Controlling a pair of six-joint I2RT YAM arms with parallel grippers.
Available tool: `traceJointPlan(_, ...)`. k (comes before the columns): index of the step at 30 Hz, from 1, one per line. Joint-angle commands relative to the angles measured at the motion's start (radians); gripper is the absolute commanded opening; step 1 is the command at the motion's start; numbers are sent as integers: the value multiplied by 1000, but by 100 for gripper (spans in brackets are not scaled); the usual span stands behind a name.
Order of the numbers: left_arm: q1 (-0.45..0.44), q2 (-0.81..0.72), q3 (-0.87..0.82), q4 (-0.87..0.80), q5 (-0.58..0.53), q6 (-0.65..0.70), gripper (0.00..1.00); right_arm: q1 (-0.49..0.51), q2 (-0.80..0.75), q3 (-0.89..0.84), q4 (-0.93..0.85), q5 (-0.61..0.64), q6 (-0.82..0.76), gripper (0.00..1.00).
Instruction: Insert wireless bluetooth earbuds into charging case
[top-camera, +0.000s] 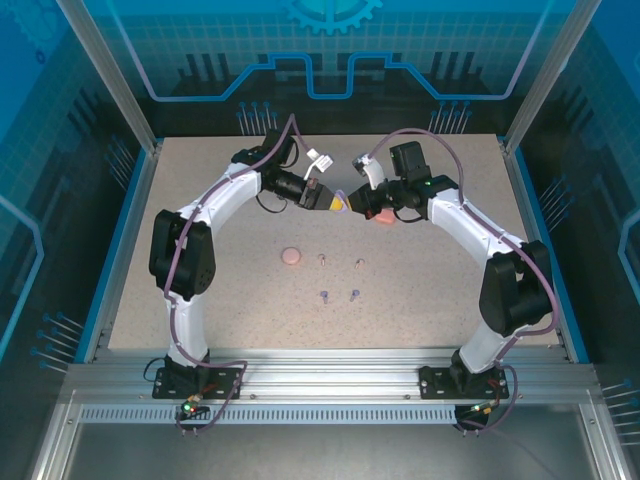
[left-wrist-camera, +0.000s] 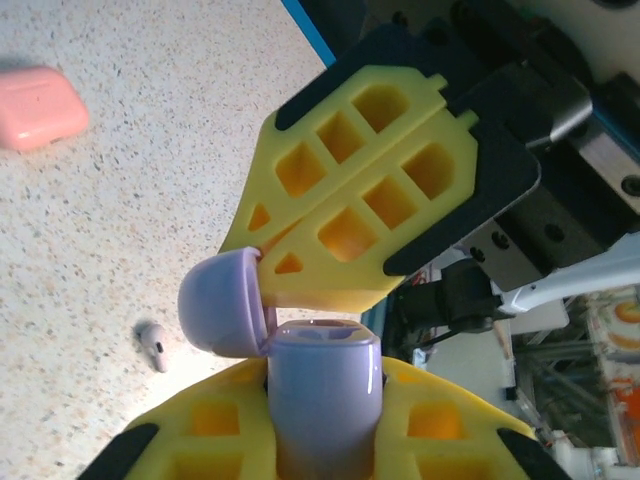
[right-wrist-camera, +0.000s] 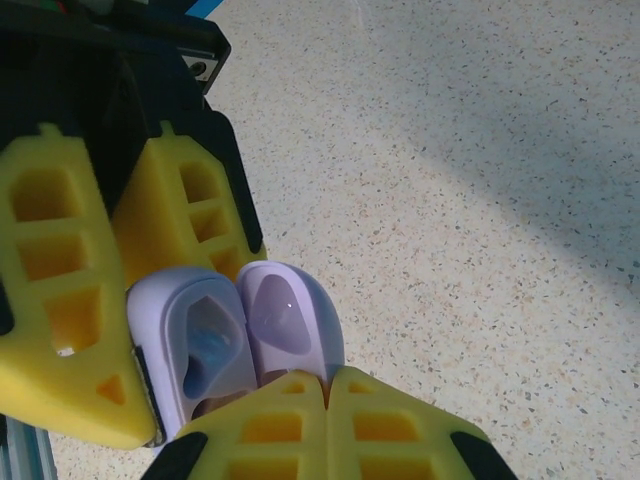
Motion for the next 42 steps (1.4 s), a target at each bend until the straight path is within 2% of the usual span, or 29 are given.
traceJointPlan(1, -6, 19, 23, -6, 12, 13, 6, 1, -2, 48, 0, -27, 6, 0)
traceJointPlan(3, -6, 14, 20, -6, 14, 14, 0, -2, -5, 54, 0, -18, 11, 0)
traceJointPlan(5, -5, 9, 14, -4, 13, 15, 0, -7, -8, 65, -2, 5, 28, 3)
traceJointPlan(7, -4, -3, 2, 11, 12, 11, 0, -16, -13, 71, 1, 34, 52, 11)
traceJointPlan(10, 1, -44, -48, 75, -5, -16, 0, -39, -27, 83, -8, 111, 110, 34)
traceJointPlan(11, 5, -68, -78, 116, -10, -35, 0, -52, -40, 79, -2, 114, 135, 39)
traceJointPlan(17, 40, -221, -284, 367, -39, -144, 0, -126, -166, -7, 91, 17, 280, 56)
traceJointPlan(21, 45, -338, -426, 524, -76, -205, 0, -123, -232, -25, 53, 35, 370, 58)
traceJointPlan(24, 45, -428, -532, 668, -123, -263, 0, -98, -272, -40, -31, 111, 411, 58)
traceJointPlan(29, 46, -594, -722, 959, -292, -374, 0, -9, -324, -97, -164, 277, 493, 59)
traceJointPlan(34, 43, -742, -929, 1277, -550, -451, 0, 126, -335, -202, -219, 412, 595, 59)
traceJointPlan(37, 36, -794, -989, 1372, -661, -449, 0, 227, -305, -269, -205, 472, 656, 59)
traceJointPlan(42, 7, -845, -1039, 1462, -772, -386, 0, 382, -187, -298, -198, 560, 717, 58)
